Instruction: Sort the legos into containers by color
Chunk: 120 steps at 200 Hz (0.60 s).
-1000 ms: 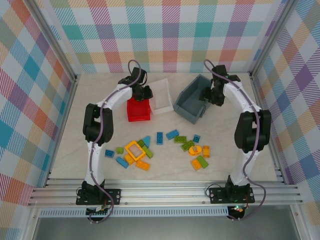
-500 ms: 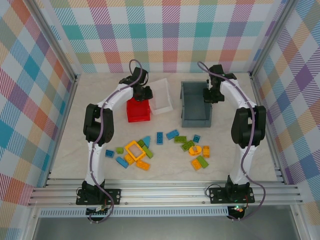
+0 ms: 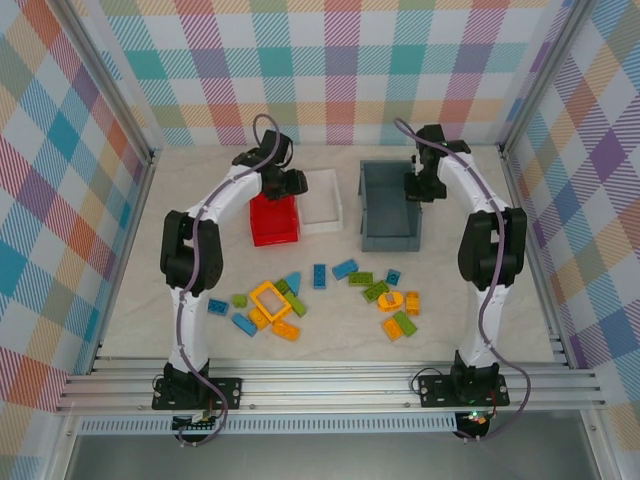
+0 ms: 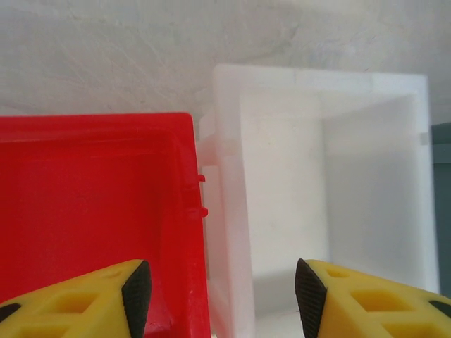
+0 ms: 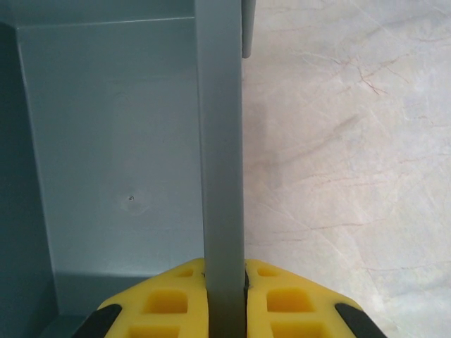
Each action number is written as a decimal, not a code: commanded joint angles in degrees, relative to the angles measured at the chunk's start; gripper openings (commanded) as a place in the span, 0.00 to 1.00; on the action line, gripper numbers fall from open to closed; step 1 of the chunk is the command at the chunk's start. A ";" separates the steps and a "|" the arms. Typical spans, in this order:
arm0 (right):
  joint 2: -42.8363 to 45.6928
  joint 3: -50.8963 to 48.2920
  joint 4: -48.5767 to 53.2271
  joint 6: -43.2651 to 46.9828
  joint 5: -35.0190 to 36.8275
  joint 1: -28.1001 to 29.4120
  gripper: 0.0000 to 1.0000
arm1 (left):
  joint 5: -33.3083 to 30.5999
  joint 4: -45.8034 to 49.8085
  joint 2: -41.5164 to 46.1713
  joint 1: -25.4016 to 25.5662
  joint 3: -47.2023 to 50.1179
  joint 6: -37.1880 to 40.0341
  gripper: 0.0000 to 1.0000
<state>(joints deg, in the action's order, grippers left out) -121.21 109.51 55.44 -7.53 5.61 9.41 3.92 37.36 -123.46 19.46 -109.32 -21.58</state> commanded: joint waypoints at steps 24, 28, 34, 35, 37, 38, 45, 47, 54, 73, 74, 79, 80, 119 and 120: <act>-0.52 2.14 1.86 -1.96 -0.12 1.31 0.30 | 0.55 0.04 5.98 -1.53 2.47 1.26 0.62; 0.12 1.76 1.56 -2.03 0.26 1.23 0.32 | 0.49 -0.34 7.05 -1.53 3.15 1.12 0.62; 1.22 0.88 0.88 -2.20 0.64 1.24 0.36 | 0.39 -0.94 8.73 -1.49 4.24 0.74 0.63; 1.41 0.75 0.71 -2.21 0.73 1.23 0.36 | 0.38 -1.01 8.97 -1.47 4.40 0.66 0.63; 1.89 0.45 0.41 -2.27 0.83 1.27 0.37 | 0.32 -1.16 9.56 -1.45 4.69 0.53 0.63; 2.09 0.36 0.35 -2.29 0.87 1.29 0.38 | 0.31 -1.24 9.86 -1.45 4.84 0.42 0.63; 3.80 -0.68 -0.55 -2.51 1.26 1.27 0.42 | 0.08 -1.50 11.66 -1.36 5.84 0.10 0.64; 4.27 -0.87 -0.72 -2.64 1.34 1.24 0.43 | 0.02 -1.46 12.30 -1.31 6.10 -0.03 0.64; 6.19 -1.74 -1.33 -2.93 1.91 1.24 0.47 | -0.32 -1.36 14.18 -1.19 7.11 -0.37 0.65; 12.36 -3.92 -2.14 -4.50 3.66 1.27 0.55 | -0.34 -2.05 20.96 -0.68 11.51 -1.64 0.68; 12.69 -4.12 -2.21 -4.59 3.73 1.25 0.56 | -0.37 -2.08 21.32 -0.67 11.81 -1.72 0.68; 14.53 -4.93 -2.47 -5.25 3.80 1.23 0.57 | -0.34 -2.18 23.15 -0.38 13.00 -1.92 0.69; 15.04 -5.11 -2.54 -5.41 3.80 1.23 0.58 | -0.33 -2.24 23.47 -0.30 13.30 -1.94 0.69; 31.88 -16.12 -3.20 -13.96 2.57 3.92 0.57 | 0.18 -1.80 39.24 3.64 24.53 -3.41 0.71; 32.47 -16.46 -3.22 -14.20 2.57 4.15 0.57 | 0.19 -1.78 39.65 3.82 24.83 -3.44 0.71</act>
<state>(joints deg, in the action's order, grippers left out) -98.74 98.59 52.31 -14.83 8.51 10.96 3.75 35.42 -92.66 20.29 -90.70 -23.20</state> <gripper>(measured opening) 0.578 0.695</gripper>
